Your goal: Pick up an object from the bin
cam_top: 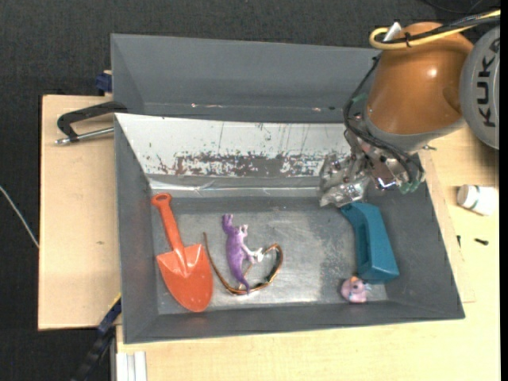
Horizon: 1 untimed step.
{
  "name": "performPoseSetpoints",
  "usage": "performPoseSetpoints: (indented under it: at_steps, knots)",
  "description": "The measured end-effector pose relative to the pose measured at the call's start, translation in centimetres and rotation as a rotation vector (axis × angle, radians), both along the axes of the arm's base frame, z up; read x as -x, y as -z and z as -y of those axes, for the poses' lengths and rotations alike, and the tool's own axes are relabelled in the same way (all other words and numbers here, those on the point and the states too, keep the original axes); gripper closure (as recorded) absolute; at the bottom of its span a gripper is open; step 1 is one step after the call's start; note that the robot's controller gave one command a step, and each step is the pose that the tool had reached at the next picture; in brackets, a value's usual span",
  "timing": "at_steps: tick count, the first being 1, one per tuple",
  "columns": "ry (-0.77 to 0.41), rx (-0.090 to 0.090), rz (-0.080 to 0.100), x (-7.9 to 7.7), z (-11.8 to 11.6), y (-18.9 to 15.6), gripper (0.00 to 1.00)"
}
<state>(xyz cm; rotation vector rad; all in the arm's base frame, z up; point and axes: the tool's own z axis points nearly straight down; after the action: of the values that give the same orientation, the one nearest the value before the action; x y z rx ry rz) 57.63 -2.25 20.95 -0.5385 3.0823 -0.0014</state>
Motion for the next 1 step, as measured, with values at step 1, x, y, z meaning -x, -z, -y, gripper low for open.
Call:
performPoseSetpoints:
  at_steps: [1]
  knots:
    - [-0.019,-0.001,-0.018,1.50,2.52,2.74,1.00]
